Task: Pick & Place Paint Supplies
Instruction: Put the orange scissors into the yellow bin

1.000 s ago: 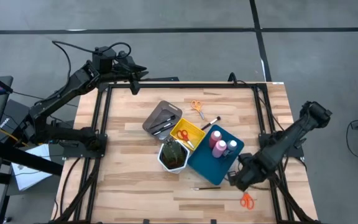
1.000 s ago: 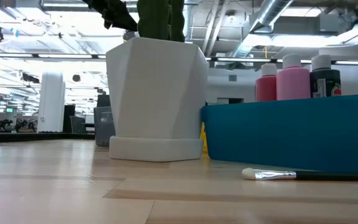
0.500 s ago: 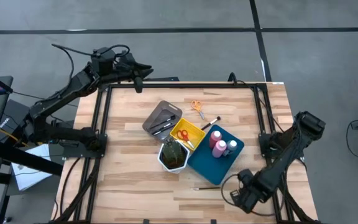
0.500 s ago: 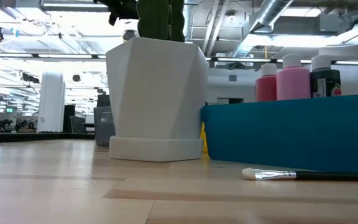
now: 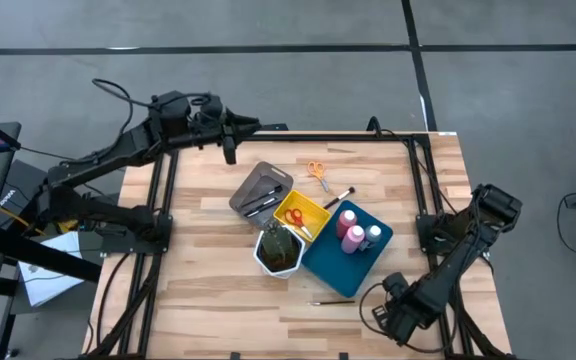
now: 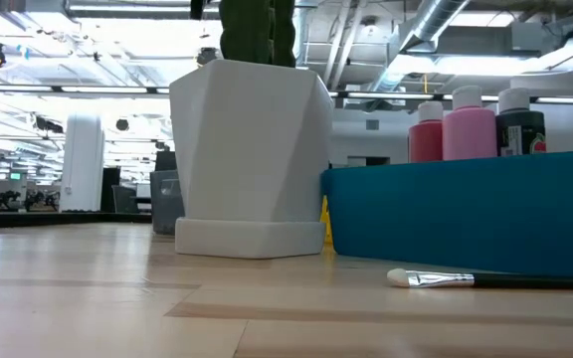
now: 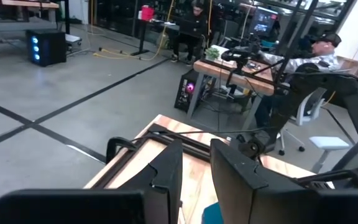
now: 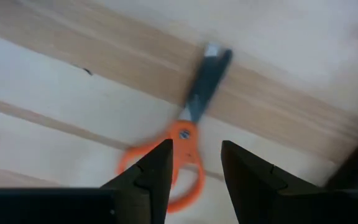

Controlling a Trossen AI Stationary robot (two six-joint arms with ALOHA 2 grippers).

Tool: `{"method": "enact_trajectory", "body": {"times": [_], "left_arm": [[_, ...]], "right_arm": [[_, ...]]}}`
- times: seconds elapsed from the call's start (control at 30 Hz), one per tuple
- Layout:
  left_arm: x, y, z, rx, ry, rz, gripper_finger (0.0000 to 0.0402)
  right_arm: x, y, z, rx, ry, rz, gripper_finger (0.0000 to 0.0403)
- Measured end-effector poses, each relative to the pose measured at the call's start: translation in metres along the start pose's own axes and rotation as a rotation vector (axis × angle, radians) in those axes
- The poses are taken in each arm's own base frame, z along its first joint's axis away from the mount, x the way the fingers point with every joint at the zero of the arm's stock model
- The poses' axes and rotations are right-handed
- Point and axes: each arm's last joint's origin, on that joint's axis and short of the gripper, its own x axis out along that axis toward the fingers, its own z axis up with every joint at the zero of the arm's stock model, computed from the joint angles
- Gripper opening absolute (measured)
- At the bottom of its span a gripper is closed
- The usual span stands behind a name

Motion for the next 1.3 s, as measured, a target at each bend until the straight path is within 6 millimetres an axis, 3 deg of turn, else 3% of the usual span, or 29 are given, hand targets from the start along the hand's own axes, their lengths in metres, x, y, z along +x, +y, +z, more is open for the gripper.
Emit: {"method": "enact_trajectory", "body": {"times": [0.23,0.5,1.0,1.3], "left_arm": [[0.001,-0.018,-0.003,-0.040,-0.001,0.003,0.0076],[0.000,-0.035,-0.006,-0.036,-0.011,0.001,0.0076],[-0.001,-0.045,-0.007,-0.034,-0.023,-0.012,0.0076],[-0.001,-0.045,-0.007,-0.032,-0.024,-0.014,0.0076]], "right_arm": [[0.002,-0.001,-0.005,-0.012,-0.031,0.032,0.0132],[0.003,-0.007,-0.024,-0.069,0.000,0.077,0.0132],[0.005,-0.016,-0.031,-0.101,-0.013,0.044,0.0132],[0.033,0.002,-0.045,-0.118,0.034,0.095,0.0132]]}}
